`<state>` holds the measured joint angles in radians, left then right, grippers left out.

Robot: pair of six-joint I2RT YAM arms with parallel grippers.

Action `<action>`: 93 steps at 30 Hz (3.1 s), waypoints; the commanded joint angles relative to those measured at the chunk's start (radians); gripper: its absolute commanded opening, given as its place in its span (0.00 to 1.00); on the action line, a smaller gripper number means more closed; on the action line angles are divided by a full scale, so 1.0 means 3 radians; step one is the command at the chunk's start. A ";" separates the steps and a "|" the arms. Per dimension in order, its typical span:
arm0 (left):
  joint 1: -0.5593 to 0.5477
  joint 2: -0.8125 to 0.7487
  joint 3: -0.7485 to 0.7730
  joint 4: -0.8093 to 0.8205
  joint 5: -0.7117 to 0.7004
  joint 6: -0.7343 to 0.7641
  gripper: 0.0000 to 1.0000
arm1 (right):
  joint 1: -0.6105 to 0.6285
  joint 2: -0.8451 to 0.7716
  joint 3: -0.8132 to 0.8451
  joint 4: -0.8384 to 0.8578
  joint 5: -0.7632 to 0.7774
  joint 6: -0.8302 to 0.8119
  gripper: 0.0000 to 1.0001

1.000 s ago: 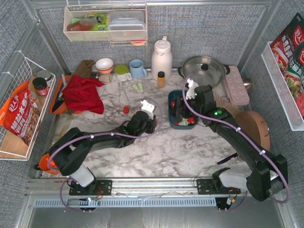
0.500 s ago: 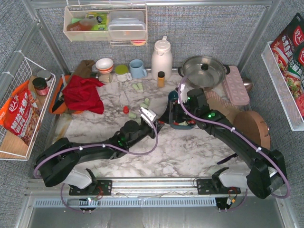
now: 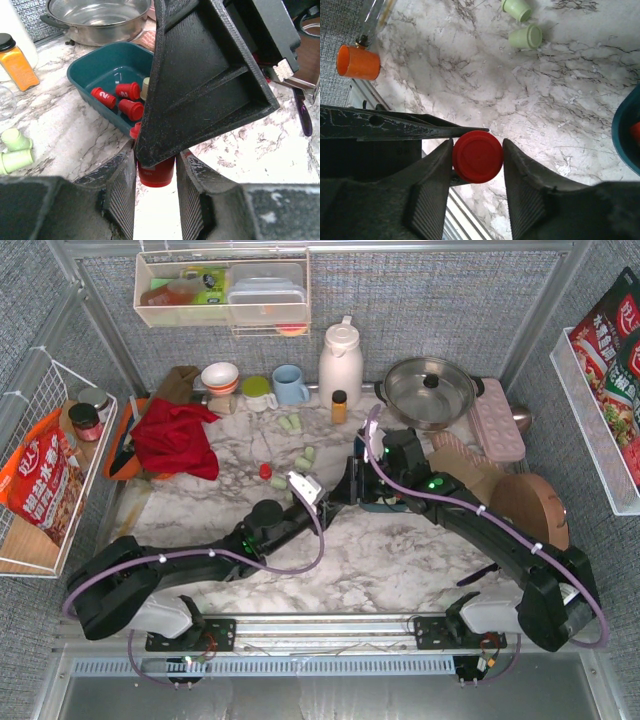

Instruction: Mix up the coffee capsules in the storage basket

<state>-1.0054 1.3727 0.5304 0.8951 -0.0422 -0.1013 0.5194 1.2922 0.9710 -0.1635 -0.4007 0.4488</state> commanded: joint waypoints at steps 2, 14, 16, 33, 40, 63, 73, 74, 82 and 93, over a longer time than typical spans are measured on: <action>-0.0008 -0.0063 -0.0041 0.0281 -0.0100 0.0006 0.32 | 0.0007 0.0008 0.0002 0.0067 0.0003 0.0074 0.40; -0.0006 -0.0274 -0.0294 0.0228 -0.0798 -0.0138 0.99 | -0.0084 0.0000 0.0059 0.0028 0.0745 -0.0112 0.15; -0.0003 -0.0342 -0.0302 0.0040 -0.1094 -0.0217 0.99 | -0.0132 0.0035 0.0204 -0.0031 0.1084 -0.0292 0.15; 0.0680 0.0099 0.0201 -0.1912 -0.1149 -0.1011 1.00 | -0.0653 0.1435 0.0937 -0.0151 0.2052 -0.0885 0.43; 0.0952 0.0623 0.0591 -0.2181 -0.0670 -0.0630 0.93 | -0.0688 0.1662 0.1120 -0.0505 0.1952 -0.1026 0.62; 0.1211 0.1380 0.1444 -0.2833 0.0270 0.0240 0.54 | -0.0693 0.0849 0.0687 -0.0625 0.1498 -0.1036 0.67; 0.1210 0.1326 0.1186 -0.2672 0.0400 0.0076 0.35 | -0.0693 0.0660 0.0598 -0.0659 0.1367 -0.0974 0.67; 0.1210 0.1285 0.1140 -0.2611 0.0397 0.0070 0.32 | -0.0693 0.0627 0.0583 -0.0661 0.1336 -0.0959 0.67; 0.1106 0.0518 0.0467 -0.1489 0.0645 0.0005 0.25 | -0.0613 0.0249 0.0395 -0.0545 0.0788 -0.0660 0.67; 0.0672 0.0086 0.0270 -0.0444 0.0867 0.0099 0.25 | -0.0170 0.0034 0.0190 0.0220 0.0216 0.0055 0.72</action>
<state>-0.7700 1.4063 0.5968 0.6388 0.1902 -0.0887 0.4358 1.3087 1.0252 -0.2024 -0.2852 0.3923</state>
